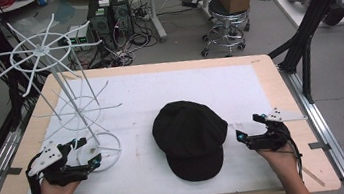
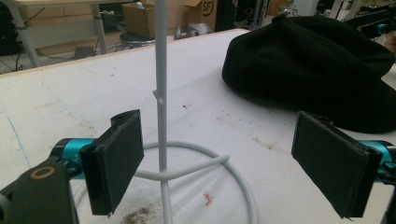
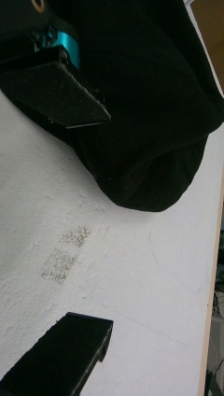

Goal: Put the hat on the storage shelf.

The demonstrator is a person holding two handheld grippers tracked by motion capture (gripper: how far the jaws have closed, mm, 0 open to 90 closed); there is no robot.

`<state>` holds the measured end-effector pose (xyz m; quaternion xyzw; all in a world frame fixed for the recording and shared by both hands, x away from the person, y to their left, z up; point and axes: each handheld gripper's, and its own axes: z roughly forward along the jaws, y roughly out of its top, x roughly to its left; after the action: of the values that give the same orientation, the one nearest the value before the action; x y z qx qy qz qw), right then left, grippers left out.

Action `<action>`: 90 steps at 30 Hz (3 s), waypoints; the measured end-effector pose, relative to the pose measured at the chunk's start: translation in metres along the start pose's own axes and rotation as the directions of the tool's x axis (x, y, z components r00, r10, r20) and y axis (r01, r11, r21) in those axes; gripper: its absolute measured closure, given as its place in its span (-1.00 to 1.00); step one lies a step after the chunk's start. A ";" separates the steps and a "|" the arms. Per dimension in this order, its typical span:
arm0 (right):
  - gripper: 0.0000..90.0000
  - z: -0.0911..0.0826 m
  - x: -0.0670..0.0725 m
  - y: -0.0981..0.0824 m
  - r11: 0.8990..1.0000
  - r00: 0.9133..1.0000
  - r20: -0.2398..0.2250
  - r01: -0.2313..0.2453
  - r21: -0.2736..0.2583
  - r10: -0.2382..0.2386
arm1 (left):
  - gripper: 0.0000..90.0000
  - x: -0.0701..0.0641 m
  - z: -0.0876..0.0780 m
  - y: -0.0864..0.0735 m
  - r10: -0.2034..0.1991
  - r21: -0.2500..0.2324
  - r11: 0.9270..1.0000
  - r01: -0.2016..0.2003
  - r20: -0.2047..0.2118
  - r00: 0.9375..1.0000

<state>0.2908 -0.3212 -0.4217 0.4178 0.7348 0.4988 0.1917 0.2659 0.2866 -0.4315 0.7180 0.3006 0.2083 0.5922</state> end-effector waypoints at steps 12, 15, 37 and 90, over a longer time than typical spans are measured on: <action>-0.95 0.000 -0.001 0.001 1.000 1.000 -0.001 -0.014 -0.009 0.014 | -0.62 0.000 -0.003 -0.001 -0.004 0.005 1.000 0.004 -0.007 1.000; -0.95 0.001 -0.001 0.001 1.000 1.000 -0.001 -0.009 -0.011 0.009 | -0.62 -0.001 -0.003 -0.001 0.004 0.004 1.000 -0.004 0.005 1.000; -0.95 0.005 0.014 0.038 0.998 0.998 -0.031 0.061 -0.024 -0.062 | -0.62 -0.003 -0.005 -0.002 0.015 0.010 1.000 -0.015 -0.007 1.000; -0.95 0.129 0.062 0.124 0.962 0.952 -0.252 0.220 0.164 -0.175 | -0.61 -0.008 0.003 -0.002 0.065 0.058 0.996 -0.065 0.009 0.998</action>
<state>0.3979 -0.1782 -0.3576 0.2964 0.8348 0.4504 0.1116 0.2615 0.2791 -0.4333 0.7451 0.2809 0.2163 0.5649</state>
